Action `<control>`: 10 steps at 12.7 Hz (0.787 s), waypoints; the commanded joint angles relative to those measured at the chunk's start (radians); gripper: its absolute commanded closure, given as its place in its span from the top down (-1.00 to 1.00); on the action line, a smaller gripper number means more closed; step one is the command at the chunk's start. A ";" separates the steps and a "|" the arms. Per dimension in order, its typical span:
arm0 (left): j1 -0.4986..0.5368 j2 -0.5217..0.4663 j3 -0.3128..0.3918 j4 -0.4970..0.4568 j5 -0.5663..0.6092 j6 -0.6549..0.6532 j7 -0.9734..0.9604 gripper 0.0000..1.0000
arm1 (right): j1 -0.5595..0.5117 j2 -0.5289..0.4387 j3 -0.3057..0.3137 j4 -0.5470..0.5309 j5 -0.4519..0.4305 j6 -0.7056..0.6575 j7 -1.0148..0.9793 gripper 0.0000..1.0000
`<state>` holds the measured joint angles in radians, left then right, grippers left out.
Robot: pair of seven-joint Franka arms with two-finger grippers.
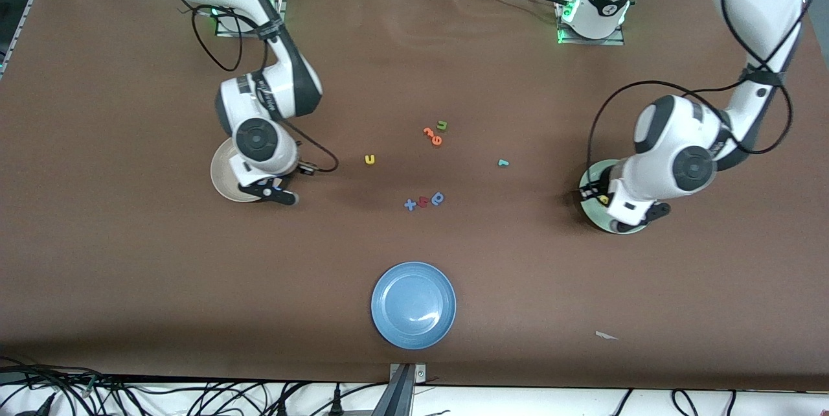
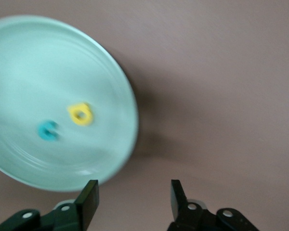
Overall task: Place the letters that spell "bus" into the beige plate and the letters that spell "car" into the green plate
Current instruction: 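Release the yellow s onto the cream plate with the right gripper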
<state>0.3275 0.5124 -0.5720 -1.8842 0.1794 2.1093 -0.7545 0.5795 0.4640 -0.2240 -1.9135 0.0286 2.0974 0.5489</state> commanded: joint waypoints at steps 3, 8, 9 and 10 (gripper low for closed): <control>-0.152 0.029 0.009 -0.015 -0.018 0.082 -0.245 0.31 | -0.001 -0.084 -0.178 -0.192 0.130 0.068 -0.416 -0.65; -0.251 0.084 0.012 -0.047 -0.005 0.170 -0.350 0.27 | -0.032 -0.053 -0.193 -0.217 0.195 0.102 -0.515 0.99; -0.252 0.087 0.014 -0.055 -0.005 0.187 -0.352 0.22 | -0.030 -0.061 -0.190 -0.211 0.194 0.096 -0.509 1.00; -0.252 0.093 0.014 -0.065 -0.003 0.210 -0.359 0.21 | -0.023 -0.076 -0.186 -0.191 0.194 0.067 -0.501 1.00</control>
<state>0.0789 0.6091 -0.5680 -1.9288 0.1785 2.2835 -1.0973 0.5461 0.4195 -0.4158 -2.1190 0.2011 2.1927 0.0547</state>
